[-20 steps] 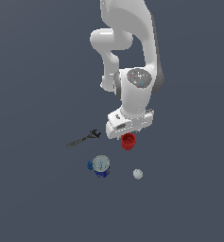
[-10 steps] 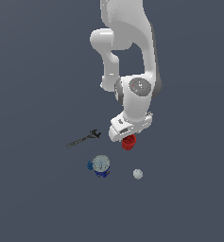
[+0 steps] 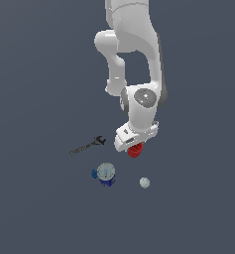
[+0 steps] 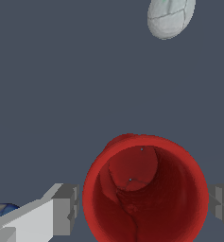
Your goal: Pick up a designated object from a clutter of objects.
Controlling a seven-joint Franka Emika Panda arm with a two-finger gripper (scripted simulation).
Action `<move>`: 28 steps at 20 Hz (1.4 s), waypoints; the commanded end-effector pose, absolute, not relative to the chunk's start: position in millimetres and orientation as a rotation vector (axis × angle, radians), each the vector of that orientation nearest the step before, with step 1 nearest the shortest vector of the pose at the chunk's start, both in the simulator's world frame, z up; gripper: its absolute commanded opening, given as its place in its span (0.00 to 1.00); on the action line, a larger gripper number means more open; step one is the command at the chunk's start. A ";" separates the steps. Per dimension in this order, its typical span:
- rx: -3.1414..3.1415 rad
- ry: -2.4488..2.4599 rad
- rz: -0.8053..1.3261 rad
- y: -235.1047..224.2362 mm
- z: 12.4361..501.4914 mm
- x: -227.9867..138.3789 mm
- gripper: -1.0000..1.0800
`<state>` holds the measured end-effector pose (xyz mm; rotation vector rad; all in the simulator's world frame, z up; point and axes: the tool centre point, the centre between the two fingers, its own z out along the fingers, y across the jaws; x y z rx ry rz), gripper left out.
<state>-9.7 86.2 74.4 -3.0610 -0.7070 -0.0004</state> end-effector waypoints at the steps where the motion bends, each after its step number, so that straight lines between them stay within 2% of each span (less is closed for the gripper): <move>1: -3.061 -0.708 0.000 86.1 61.7 -10.4 0.96; 8: -3.060 -0.710 0.000 86.3 47.2 -9.8 0.96; 9: -3.060 -0.710 0.000 86.3 47.2 -9.8 0.00; 21: -3.062 -0.708 -0.002 85.2 49.6 -9.2 0.00; 28: -3.061 -0.709 -0.002 82.0 70.8 -3.3 0.00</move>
